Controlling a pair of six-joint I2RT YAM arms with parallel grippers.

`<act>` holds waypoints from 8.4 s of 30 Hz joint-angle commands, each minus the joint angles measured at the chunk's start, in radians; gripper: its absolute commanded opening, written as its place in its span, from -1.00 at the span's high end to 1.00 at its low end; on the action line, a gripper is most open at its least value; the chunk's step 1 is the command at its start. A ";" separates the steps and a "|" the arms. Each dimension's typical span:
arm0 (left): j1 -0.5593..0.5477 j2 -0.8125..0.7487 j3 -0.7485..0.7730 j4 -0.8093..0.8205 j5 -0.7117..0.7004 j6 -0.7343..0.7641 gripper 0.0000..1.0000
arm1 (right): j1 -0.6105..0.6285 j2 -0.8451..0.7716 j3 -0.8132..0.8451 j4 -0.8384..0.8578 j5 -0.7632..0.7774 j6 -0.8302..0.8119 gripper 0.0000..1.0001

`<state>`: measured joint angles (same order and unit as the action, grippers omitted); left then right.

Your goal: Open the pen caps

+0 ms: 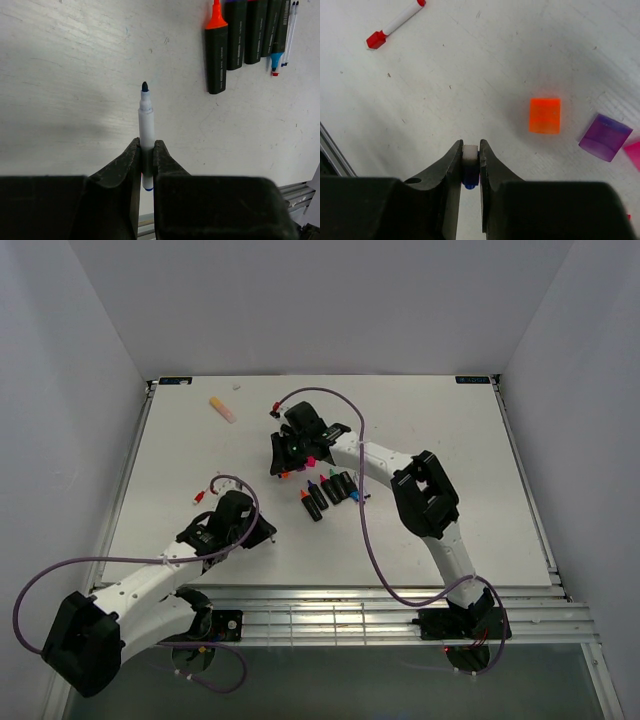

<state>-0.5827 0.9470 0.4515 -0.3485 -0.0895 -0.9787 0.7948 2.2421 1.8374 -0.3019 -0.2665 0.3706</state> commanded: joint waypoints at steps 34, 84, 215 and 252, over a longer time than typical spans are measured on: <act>0.001 0.527 0.073 0.471 0.221 -0.017 0.98 | -0.022 0.148 0.109 -0.034 0.113 -0.117 0.40; 0.323 0.459 0.688 -0.058 -0.088 0.253 -0.21 | -0.085 -0.389 -0.299 -0.006 0.353 -0.156 -0.63; 0.155 0.164 0.302 0.135 0.298 0.410 1.00 | -0.128 -0.309 -0.331 0.279 -0.218 0.301 -0.77; 0.123 0.164 0.219 0.253 0.569 0.425 -0.23 | -0.146 -0.430 -0.628 0.685 -0.566 0.395 0.85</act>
<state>-0.4603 1.1427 0.7052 -0.1696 0.3500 -0.5346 0.6716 1.8923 1.2545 0.2146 -0.7071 0.7559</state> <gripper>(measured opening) 0.615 0.299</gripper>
